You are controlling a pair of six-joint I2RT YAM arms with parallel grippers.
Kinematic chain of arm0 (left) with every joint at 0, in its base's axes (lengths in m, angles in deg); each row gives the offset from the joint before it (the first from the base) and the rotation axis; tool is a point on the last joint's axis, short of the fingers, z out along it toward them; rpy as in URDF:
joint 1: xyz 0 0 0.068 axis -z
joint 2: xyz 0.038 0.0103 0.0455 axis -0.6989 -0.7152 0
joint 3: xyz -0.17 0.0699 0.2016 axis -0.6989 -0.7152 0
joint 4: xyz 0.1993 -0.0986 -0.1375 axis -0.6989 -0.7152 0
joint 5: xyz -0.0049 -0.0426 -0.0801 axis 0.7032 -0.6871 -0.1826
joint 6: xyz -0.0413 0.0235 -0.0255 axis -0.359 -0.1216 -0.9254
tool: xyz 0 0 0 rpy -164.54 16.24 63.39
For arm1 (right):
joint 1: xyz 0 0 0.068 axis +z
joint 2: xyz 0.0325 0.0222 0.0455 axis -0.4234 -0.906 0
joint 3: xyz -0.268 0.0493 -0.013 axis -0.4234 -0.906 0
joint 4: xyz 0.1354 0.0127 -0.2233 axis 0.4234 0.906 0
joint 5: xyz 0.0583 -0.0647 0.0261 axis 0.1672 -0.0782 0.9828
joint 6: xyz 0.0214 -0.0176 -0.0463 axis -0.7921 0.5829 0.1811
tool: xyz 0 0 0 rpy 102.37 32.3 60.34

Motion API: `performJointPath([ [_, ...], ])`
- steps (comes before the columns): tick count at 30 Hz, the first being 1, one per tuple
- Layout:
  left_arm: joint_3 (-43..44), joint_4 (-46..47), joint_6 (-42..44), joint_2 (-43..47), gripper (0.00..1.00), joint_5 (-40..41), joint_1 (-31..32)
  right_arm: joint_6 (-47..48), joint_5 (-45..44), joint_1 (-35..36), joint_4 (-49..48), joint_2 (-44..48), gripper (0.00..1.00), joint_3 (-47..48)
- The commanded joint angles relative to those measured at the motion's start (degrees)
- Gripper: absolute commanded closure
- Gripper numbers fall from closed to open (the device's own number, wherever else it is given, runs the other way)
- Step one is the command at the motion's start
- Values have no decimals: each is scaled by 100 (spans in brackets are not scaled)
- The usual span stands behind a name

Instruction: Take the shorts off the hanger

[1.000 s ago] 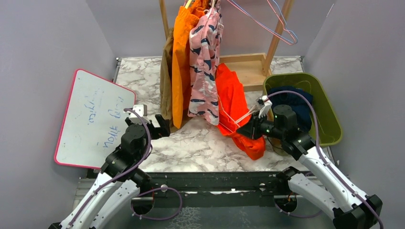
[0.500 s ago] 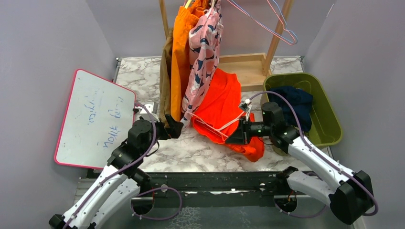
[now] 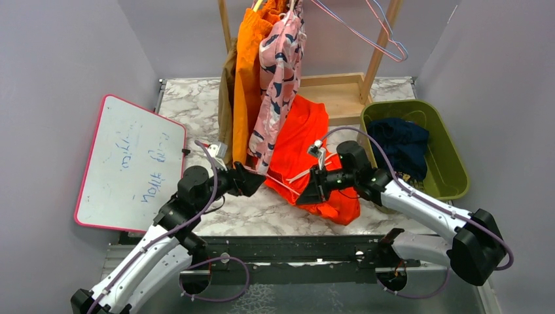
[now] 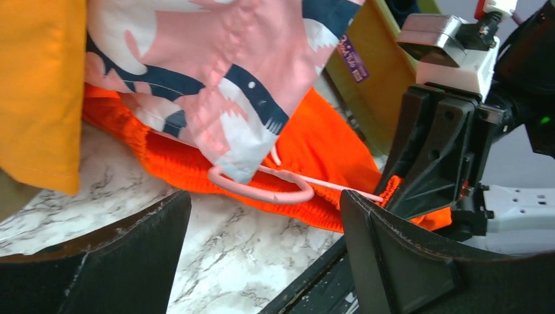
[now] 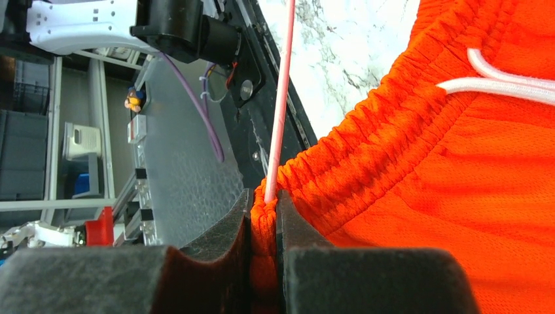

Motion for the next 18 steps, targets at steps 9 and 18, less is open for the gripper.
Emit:
performJointPath([
  [9,-892,2079,-1055,66,29,-452,-31,-589,-146,334,-519,-17,99,355],
  [18,-658,2561,-1177,-350,54,-849,-23,-615,-33,428,-213,341,99,513],
])
